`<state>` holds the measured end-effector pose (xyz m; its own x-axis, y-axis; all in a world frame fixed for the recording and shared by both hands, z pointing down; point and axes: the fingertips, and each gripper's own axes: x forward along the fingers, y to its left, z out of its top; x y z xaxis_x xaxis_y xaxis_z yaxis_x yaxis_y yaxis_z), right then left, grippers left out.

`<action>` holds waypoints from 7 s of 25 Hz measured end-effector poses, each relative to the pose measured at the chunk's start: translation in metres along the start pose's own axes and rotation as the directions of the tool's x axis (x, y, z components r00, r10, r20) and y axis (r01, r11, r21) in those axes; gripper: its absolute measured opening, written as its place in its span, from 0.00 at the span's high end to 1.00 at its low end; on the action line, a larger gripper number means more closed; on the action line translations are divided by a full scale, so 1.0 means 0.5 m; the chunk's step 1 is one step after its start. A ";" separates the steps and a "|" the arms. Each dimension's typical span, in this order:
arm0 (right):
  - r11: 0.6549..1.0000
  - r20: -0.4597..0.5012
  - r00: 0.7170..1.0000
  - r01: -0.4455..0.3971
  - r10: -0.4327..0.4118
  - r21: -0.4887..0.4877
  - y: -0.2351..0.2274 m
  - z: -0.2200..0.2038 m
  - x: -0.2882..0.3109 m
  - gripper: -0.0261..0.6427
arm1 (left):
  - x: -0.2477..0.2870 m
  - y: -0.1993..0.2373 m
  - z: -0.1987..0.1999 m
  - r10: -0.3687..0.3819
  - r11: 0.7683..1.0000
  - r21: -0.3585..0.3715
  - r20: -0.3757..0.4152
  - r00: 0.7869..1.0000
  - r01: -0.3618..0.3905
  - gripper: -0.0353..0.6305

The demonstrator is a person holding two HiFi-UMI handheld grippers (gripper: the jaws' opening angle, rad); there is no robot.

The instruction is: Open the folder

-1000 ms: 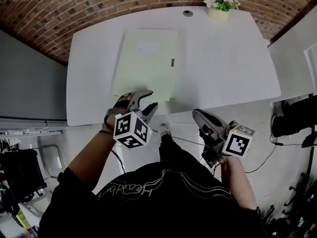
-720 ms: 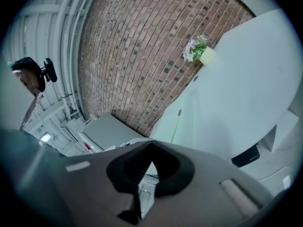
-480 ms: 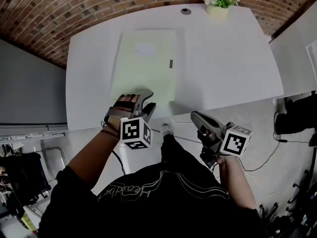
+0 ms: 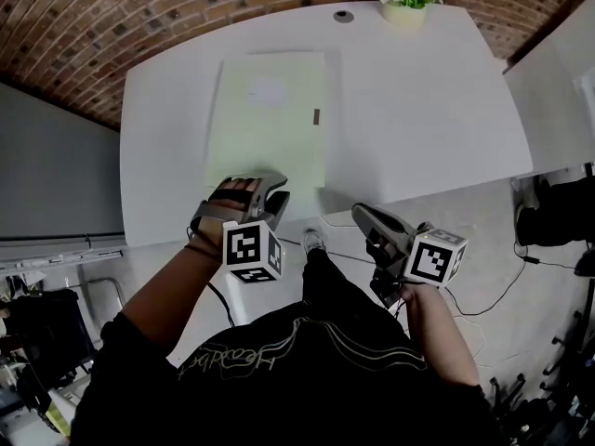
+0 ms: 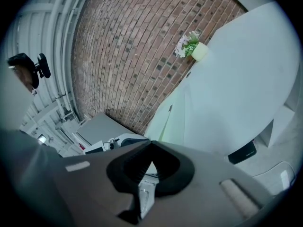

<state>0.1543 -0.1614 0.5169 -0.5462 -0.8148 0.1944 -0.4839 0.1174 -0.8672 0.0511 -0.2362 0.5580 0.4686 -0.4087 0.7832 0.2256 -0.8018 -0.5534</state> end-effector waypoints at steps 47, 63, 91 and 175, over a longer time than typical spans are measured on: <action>0.915 -0.233 0.947 0.120 -0.222 -0.385 -0.063 0.003 0.208 0.96 | -0.008 0.006 0.007 -0.069 0.974 -0.205 0.132 0.989 0.095 0.89; 0.844 -0.323 0.878 0.150 -0.354 -0.515 -0.073 -0.007 0.213 0.96 | -0.024 0.024 0.011 -0.023 0.949 -0.306 0.163 0.986 0.073 0.89; 0.718 -0.333 0.819 0.132 -0.467 -0.684 -0.079 -0.011 0.213 0.96 | -0.127 0.117 -0.008 0.161 0.888 -0.453 0.150 0.975 -0.077 0.91; 0.619 -0.226 0.766 0.268 -0.602 -0.738 -0.144 0.026 0.103 0.96 | -0.353 0.004 -0.463 0.393 -0.162 -0.980 -0.176 0.903 -0.120 0.94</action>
<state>0.1700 -0.2191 0.5831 -0.2815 -0.5669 0.7742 -0.9509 0.2731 -0.1458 -0.2290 -0.2666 0.4847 0.3617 -0.7606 0.5391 -0.9294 -0.2484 0.2730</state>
